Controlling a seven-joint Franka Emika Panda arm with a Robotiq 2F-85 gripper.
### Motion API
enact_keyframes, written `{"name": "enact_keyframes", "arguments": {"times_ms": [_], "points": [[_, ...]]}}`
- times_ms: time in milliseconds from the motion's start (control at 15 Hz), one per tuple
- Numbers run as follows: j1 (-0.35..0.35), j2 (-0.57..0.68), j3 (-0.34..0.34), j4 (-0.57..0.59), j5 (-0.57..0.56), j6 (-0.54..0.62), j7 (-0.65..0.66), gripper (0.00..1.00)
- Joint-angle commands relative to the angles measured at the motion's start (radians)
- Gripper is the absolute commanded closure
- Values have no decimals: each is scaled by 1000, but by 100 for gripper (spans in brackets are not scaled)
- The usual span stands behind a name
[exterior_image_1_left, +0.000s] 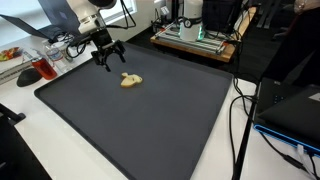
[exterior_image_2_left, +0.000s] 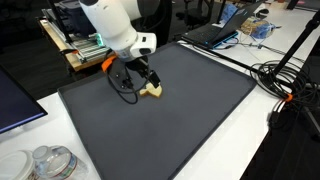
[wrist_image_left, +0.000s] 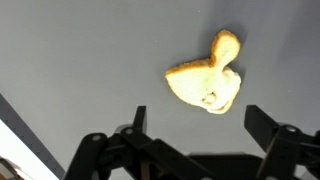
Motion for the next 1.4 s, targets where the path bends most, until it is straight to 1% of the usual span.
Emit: {"name": "enact_keyframes", "arguments": {"times_ms": [0,267,400,533,733,867,1067,1333], "points": [[74,-129,-47,-165,-60,129,215,0],[121,-186,-91,-257,-186,229,494,0],[135,-202,-113,-286,-272,247,634,0],[131,-218,-119,-307,-317,255,745,0],[121,-236,-118,-342,-326,258,880,0],[114,-247,-112,-369,-301,279,951,0],[110,-257,-102,-415,-274,372,1062,0],[87,-266,-68,-487,-216,501,1128,0]]}}
